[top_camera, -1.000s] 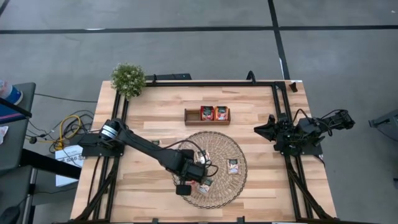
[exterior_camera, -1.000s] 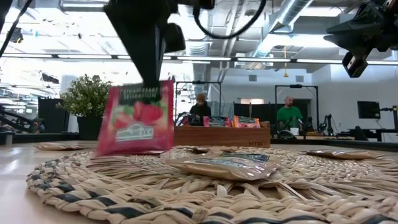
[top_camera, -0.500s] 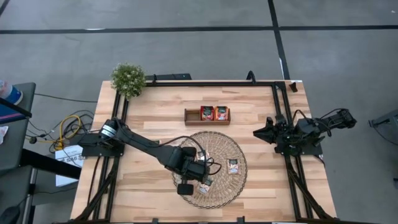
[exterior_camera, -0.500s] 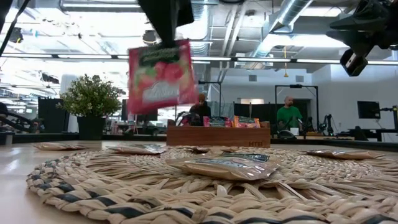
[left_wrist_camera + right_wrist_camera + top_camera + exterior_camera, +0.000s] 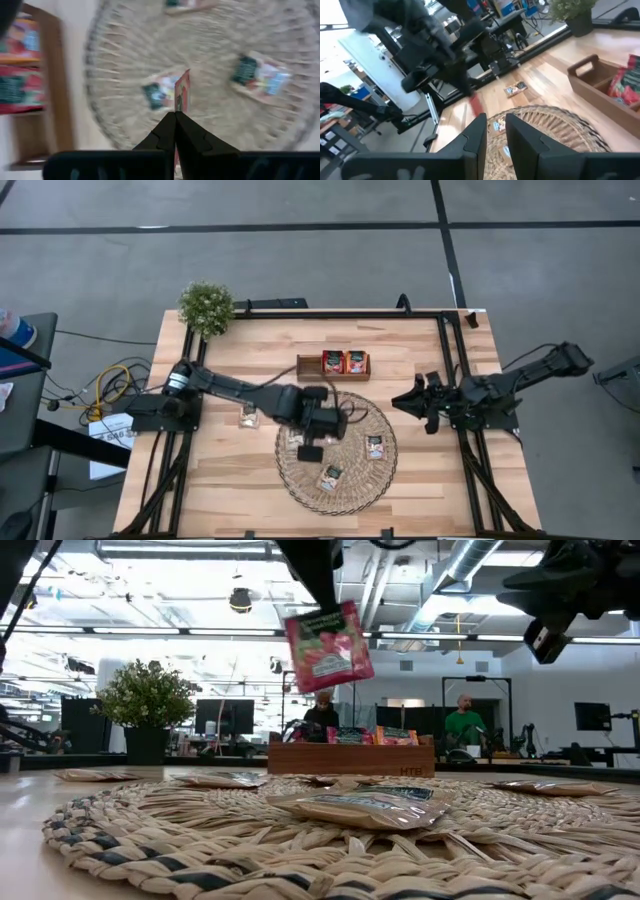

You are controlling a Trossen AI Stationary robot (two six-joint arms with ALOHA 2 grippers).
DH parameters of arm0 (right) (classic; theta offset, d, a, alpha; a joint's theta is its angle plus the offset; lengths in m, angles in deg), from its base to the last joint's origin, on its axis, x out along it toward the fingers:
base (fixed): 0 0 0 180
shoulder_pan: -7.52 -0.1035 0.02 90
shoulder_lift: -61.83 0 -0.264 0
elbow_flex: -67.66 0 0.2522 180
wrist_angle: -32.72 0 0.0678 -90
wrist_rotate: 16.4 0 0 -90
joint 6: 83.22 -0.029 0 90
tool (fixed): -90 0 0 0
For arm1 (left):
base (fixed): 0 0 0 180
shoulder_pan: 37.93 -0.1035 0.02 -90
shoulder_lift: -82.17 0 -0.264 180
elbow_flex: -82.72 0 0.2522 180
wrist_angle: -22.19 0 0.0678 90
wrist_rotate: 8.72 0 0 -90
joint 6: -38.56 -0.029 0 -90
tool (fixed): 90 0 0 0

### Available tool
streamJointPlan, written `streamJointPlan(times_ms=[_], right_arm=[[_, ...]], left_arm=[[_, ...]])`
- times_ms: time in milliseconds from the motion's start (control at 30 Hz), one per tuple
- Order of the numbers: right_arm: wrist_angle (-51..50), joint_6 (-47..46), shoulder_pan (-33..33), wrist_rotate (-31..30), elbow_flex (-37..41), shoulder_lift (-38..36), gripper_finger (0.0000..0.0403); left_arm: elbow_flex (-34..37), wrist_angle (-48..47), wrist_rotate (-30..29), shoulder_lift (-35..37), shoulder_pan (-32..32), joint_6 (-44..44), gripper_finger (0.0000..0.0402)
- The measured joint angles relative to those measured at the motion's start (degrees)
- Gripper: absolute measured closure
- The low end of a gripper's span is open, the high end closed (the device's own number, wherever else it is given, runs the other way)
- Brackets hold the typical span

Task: Pick & Place Tea
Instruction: Put the red tea bag in the middle of the wooden organizer

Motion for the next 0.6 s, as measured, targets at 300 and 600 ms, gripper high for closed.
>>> streamJointPlan(times_ms=[300,600], right_arm=[[4.4,0.2,2.1,0.1,0.0,7.3,0.0339],[7.7,0.3,8.1,3.7,0.0,11.8,0.0338]], left_arm=[[-0.2,0.4,-2.3,0.0,-8.1,-9.9,0.0401],[-0.2,4.7,-2.6,0.0,-13.3,-17.1,0.0401]])
